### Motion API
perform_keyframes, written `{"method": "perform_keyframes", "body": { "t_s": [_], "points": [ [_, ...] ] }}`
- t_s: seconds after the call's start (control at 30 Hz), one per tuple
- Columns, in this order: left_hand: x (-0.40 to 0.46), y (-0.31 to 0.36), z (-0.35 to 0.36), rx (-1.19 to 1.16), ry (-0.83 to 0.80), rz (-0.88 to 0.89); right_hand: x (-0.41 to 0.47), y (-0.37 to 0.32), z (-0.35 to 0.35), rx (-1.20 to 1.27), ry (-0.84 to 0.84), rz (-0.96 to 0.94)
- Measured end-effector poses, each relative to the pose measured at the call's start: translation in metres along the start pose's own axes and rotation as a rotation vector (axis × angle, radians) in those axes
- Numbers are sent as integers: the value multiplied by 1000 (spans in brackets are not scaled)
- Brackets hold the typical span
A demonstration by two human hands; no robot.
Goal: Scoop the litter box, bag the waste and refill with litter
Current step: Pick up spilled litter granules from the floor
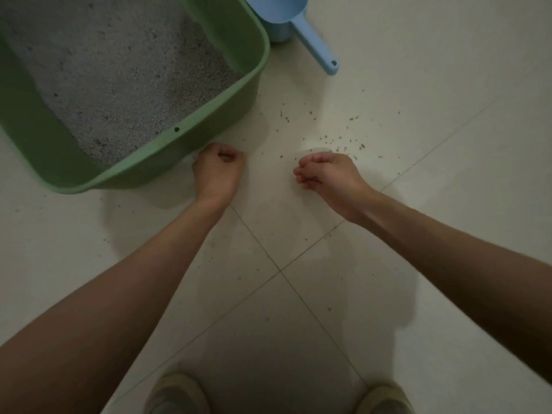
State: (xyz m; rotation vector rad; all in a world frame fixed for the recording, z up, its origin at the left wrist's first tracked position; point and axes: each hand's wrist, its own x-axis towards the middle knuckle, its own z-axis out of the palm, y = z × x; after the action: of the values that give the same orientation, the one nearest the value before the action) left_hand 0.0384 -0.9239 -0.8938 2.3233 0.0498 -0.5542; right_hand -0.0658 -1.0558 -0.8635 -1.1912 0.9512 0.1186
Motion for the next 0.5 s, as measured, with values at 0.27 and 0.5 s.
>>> {"method": "perform_keyframes", "body": {
  "t_s": [0.27, 0.5],
  "points": [
    [3, -3, 9, 158, 70, 165, 33, -9, 15, -887, 148, -276],
    [5, -1, 6, 157, 34, 198, 40, 7, 26, -861, 223, -323]
  ]
}}
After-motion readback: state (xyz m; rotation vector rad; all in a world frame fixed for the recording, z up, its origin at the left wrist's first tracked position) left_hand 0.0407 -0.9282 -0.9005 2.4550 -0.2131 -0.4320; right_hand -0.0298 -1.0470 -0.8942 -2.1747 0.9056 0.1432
